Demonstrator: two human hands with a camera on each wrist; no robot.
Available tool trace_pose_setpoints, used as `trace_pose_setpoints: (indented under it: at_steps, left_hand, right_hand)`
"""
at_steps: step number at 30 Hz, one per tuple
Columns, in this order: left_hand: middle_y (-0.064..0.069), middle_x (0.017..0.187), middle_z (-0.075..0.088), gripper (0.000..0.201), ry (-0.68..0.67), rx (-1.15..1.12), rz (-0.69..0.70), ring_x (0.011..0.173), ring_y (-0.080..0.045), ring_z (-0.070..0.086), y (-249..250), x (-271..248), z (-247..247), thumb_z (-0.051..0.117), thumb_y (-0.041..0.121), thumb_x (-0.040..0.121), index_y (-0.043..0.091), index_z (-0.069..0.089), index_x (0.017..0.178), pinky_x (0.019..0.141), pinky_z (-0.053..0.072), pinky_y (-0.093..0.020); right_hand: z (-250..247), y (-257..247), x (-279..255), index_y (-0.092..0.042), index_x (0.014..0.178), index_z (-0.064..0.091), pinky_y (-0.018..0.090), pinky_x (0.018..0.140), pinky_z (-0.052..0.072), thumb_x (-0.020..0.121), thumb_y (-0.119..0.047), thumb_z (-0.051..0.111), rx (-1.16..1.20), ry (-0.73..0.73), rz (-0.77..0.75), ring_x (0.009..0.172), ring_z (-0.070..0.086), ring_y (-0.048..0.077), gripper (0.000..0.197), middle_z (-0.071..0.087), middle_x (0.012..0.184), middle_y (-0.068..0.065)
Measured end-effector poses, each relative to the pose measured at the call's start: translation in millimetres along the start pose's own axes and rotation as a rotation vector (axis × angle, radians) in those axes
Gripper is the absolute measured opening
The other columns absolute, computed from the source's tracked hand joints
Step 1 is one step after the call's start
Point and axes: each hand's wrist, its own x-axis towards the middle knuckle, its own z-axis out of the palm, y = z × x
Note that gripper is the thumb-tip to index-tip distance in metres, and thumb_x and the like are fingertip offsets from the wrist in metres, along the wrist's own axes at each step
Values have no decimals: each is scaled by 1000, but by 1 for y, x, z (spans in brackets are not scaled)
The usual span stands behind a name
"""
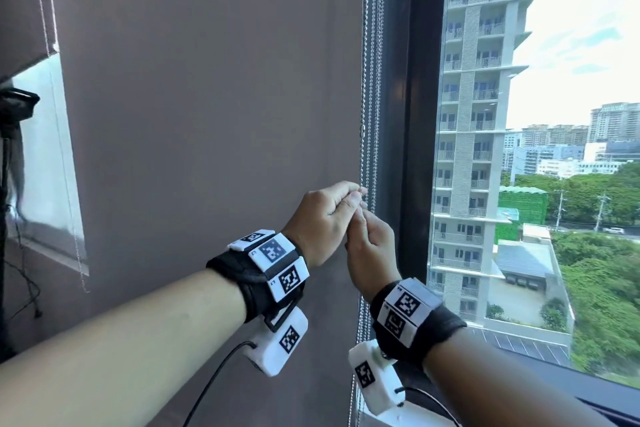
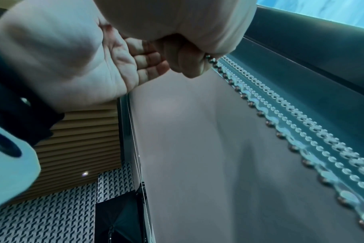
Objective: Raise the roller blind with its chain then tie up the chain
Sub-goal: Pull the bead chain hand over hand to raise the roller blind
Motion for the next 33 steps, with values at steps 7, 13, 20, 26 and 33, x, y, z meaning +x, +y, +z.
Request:
trace_pose_setpoints:
  at_steps: [7, 13, 20, 26, 33]
  left_hand:
    - [-14, 89, 73, 30, 86, -273, -173, 80, -23, 69, 7, -6, 19, 38, 29, 99, 11, 63, 98, 81, 57, -37]
    - [-7, 62, 58, 33, 123, -547, -310, 57, -23, 54, 15, -17, 35, 34, 24, 101, 6, 59, 89, 59, 50, -37]
    - [1, 50, 25, 38, 96, -586, -352, 45, -13, 19, 13, -25, 46, 31, 14, 102, 11, 45, 67, 44, 18, -28]
    - [3, 46, 30, 43, 177, -509, -414, 41, -12, 25, -3, -44, 51, 32, 10, 99, 15, 43, 58, 42, 19, -23]
    - [5, 42, 28, 40, 232, -527, -448, 32, -6, 21, 1, -50, 47, 33, 8, 100, 13, 41, 61, 36, 18, -14]
  right_hand:
    - [-4, 8, -28, -28, 53, 41, 28, 53, 29, 96, -35, 42, -43, -39, 50, 53, 31, 7, 43, 37, 53, -12]
    - [-10, 22, -50, -28, 55, 35, 28, 49, 25, 95, -37, 43, -60, -23, 122, 53, 29, 15, 42, 35, 56, 3]
    - [-17, 26, -67, -18, 58, 37, 27, 48, 26, 93, -36, 42, -123, -57, 57, 51, 31, 8, 39, 37, 54, 1]
    - [-27, 39, -78, -8, 59, 41, 26, 48, 29, 89, -19, 49, -152, -246, 134, 50, 32, 7, 33, 38, 52, -5]
    - [-35, 24, -24, -14, 72, 65, 40, 60, 52, 65, -6, 45, -267, -215, 191, 62, 59, 19, 23, 64, 63, -3]
